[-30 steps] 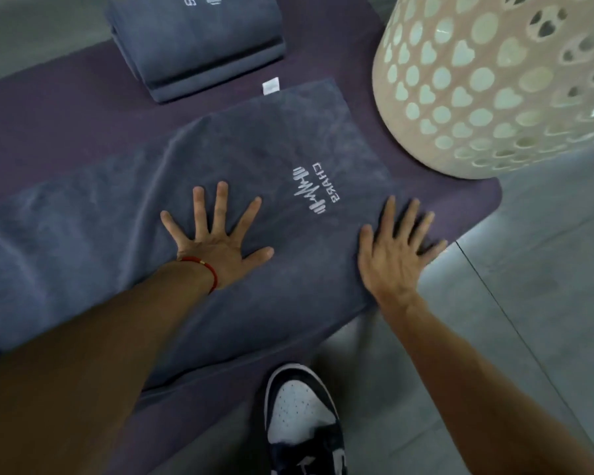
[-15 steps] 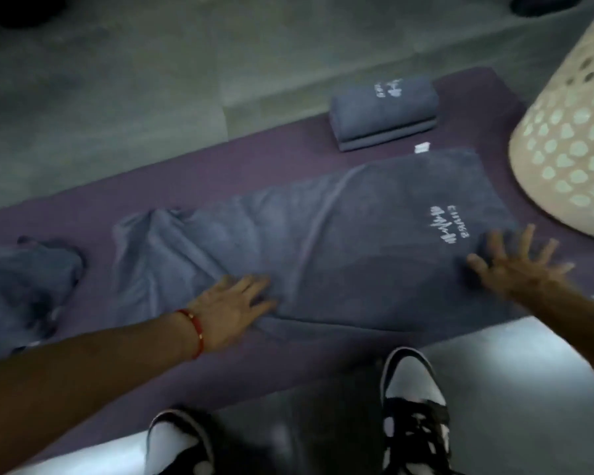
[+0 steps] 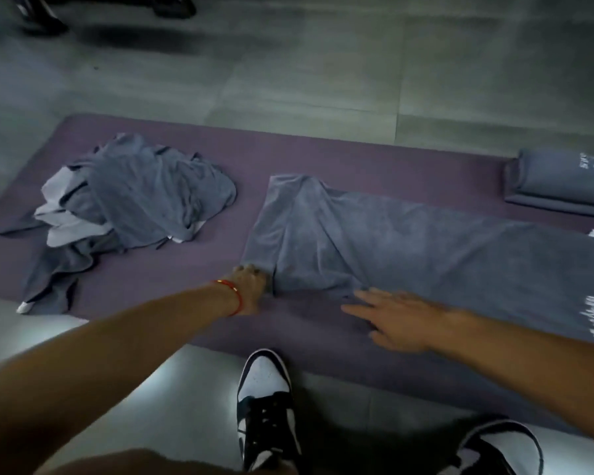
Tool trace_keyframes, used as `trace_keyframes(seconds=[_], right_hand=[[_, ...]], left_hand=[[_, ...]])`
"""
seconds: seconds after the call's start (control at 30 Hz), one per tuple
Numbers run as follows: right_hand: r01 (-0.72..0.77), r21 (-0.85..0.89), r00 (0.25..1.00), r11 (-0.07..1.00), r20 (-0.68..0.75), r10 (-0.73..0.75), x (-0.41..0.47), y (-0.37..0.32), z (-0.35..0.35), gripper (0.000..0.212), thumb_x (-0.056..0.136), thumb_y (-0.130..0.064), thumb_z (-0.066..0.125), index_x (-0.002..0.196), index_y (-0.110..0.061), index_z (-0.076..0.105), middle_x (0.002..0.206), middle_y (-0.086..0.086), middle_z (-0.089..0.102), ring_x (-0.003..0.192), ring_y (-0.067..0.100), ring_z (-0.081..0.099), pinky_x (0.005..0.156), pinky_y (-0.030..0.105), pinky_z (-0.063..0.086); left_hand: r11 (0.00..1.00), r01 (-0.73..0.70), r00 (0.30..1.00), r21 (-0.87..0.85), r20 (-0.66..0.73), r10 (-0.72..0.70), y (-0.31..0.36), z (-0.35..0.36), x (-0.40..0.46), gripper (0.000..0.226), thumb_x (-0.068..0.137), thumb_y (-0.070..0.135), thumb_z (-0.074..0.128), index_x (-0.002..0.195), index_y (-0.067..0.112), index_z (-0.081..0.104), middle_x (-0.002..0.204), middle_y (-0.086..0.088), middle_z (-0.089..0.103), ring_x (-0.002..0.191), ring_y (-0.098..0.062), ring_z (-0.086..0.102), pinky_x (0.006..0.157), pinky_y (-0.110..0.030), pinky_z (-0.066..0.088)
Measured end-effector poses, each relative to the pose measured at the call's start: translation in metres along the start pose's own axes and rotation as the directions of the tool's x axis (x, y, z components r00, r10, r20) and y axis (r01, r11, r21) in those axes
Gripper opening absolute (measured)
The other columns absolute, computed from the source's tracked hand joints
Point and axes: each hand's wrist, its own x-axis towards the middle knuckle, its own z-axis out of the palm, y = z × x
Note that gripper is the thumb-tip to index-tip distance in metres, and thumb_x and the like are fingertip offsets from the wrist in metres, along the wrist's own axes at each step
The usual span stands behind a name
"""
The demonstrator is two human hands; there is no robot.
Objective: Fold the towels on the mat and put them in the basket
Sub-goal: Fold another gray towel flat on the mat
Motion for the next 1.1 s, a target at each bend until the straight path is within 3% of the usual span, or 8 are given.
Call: trace_keyframes(seconds=[0.17, 0.23, 0.37, 0.47, 0.57, 0.67, 0.93, 1.1], right_hand=[[-0.263, 0.231, 0.953, 0.937, -0.091, 0.29, 0.099, -0.033, 0.047, 0.085, 0.1, -0.046, 0.048, 0.157, -0.038, -0.014, 0.167, 0.002, -0.018, 0.153, 0.035, -0.009, 0.123, 0.053, 0.006], [-0.307, 0.284, 0.932, 0.908, -0.102, 0.347, 0.109, -0.046, 0.065, 0.09, 0.1, -0.045, 0.051, 0.155, -0.037, -0.02, 0.163, 0.002, -0.028, 0.151, 0.037, -0.02, 0.122, 0.056, -0.003], [-0.304, 0.332, 0.926, 0.893, -0.119, 0.359, 0.114, -0.04, 0.064, 0.089, 0.1, -0.036, 0.054, 0.156, -0.039, -0.015, 0.165, -0.001, -0.025, 0.151, 0.036, -0.019, 0.123, 0.058, 0.0], [-0.292, 0.364, 0.934, 0.885, -0.092, 0.345, 0.116, -0.033, 0.062, 0.091, 0.099, -0.029, 0.058, 0.156, -0.041, -0.011, 0.165, -0.003, -0.022, 0.152, 0.034, -0.017, 0.123, 0.057, 0.002], [-0.287, 0.371, 0.94, 0.883, -0.068, 0.334, 0.116, -0.03, 0.058, 0.094, 0.097, -0.026, 0.062, 0.156, -0.041, -0.01, 0.166, -0.004, -0.021, 0.153, 0.033, -0.016, 0.123, 0.057, 0.004], [-0.285, 0.369, 0.942, 0.885, -0.062, 0.329, 0.117, -0.027, 0.055, 0.095, 0.096, -0.024, 0.062, 0.157, -0.041, -0.009, 0.166, -0.004, -0.018, 0.153, 0.032, -0.013, 0.123, 0.057, 0.006], [-0.268, 0.374, 0.946, 0.888, -0.075, 0.316, 0.119, -0.024, 0.06, 0.093, 0.097, -0.016, 0.059, 0.157, -0.041, -0.008, 0.166, -0.005, -0.018, 0.153, 0.031, -0.013, 0.123, 0.057, 0.005], [-0.194, 0.376, 0.959, 0.906, -0.122, 0.256, 0.101, -0.012, 0.069, 0.096, 0.094, 0.005, 0.048, 0.157, -0.041, -0.007, 0.165, -0.013, -0.02, 0.153, 0.019, -0.017, 0.124, 0.045, 0.003]], left_hand=[[0.923, 0.078, 0.965, -0.376, -0.204, -0.164, -0.014, 0.07, 0.031, 0.099, 0.074, 0.052, 0.066, 0.153, 0.011, 0.022, 0.153, -0.011, 0.016, 0.145, -0.033, 0.016, 0.117, -0.043, 0.028], [0.918, 0.081, 0.943, -0.388, -0.267, -0.196, -0.014, 0.09, 0.032, 0.089, 0.081, 0.044, 0.064, 0.154, 0.015, 0.022, 0.157, -0.007, 0.013, 0.148, -0.031, 0.013, 0.113, -0.049, 0.035], [0.912, 0.135, 0.813, -0.388, -0.483, -0.326, -0.01, 0.082, 0.038, 0.049, 0.086, 0.032, 0.06, 0.132, 0.023, 0.046, 0.137, -0.002, 0.04, 0.122, -0.029, 0.043, 0.065, -0.045, 0.051], [0.807, -0.031, 0.711, -0.59, -0.581, -0.397, -0.023, 0.067, 0.047, 0.026, 0.086, 0.02, 0.062, 0.111, 0.014, 0.06, 0.111, -0.012, 0.052, 0.094, -0.033, 0.054, 0.072, -0.043, 0.052], [0.546, -0.155, 0.612, -0.824, -0.514, -0.601, -0.031, 0.053, 0.047, 0.035, 0.083, 0.027, 0.074, 0.108, 0.011, 0.056, 0.103, -0.01, 0.055, 0.087, -0.017, 0.052, 0.074, -0.023, 0.043], [0.228, -0.059, 0.689, -0.972, -0.205, -0.695, -0.022, 0.045, 0.051, 0.054, 0.083, 0.045, 0.075, 0.117, 0.012, 0.05, 0.095, 0.004, 0.058, 0.089, -0.014, 0.057, 0.078, -0.024, 0.044], [-0.001, -0.105, 0.63, -0.995, -0.066, -0.774, -0.018, 0.043, 0.056, 0.024, 0.074, 0.039, 0.08, 0.081, 0.024, 0.061, 0.077, 0.0, 0.07, 0.073, -0.02, 0.07, 0.073, -0.042, 0.061], [-0.093, -0.083, 0.632, -0.992, 0.02, -0.775, -0.003, 0.064, 0.011, 0.014, 0.074, 0.032, 0.076, 0.079, 0.022, 0.068, 0.073, 0.003, 0.071, 0.07, -0.018, 0.069, 0.078, -0.043, 0.06]])
